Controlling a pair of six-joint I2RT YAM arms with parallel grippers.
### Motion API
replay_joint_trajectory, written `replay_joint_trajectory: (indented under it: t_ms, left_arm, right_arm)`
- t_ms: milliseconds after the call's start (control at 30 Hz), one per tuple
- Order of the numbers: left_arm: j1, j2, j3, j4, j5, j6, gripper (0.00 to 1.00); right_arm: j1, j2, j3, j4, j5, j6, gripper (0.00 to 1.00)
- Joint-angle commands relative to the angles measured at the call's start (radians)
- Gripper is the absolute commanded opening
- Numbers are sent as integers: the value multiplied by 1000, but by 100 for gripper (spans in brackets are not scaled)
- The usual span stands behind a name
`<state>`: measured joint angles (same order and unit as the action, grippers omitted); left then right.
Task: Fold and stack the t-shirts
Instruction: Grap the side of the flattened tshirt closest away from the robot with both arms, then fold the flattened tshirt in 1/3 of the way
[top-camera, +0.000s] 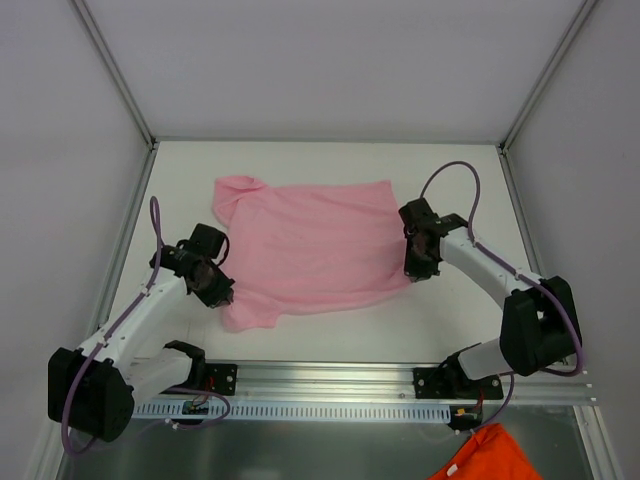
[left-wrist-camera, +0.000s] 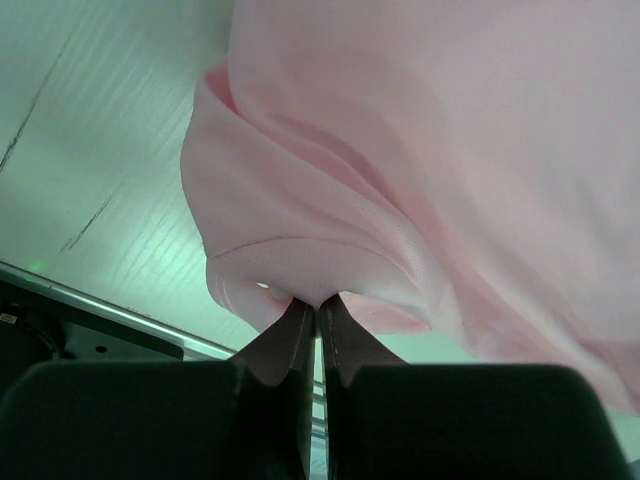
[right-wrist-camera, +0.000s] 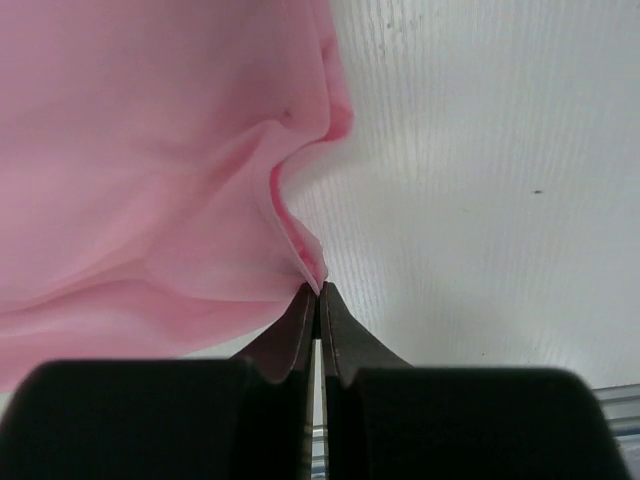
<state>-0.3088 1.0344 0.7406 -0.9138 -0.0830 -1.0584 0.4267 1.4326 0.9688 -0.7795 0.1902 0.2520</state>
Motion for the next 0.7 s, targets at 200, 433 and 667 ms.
replay_joint_trajectory:
  t_ms: [200,433,667]
  left_arm:
    - [-7,99,31,29,-41,23,0]
    - [-6,177,104,58,-66,35,0]
    - [0,205,157,65,-118,24,0]
  right_arm:
    - [-16,37,168,-86,5,-48,1]
    - [-40,52,183,-89,0,-57,1]
    - [-65,55,196,-112,29,-71,1]
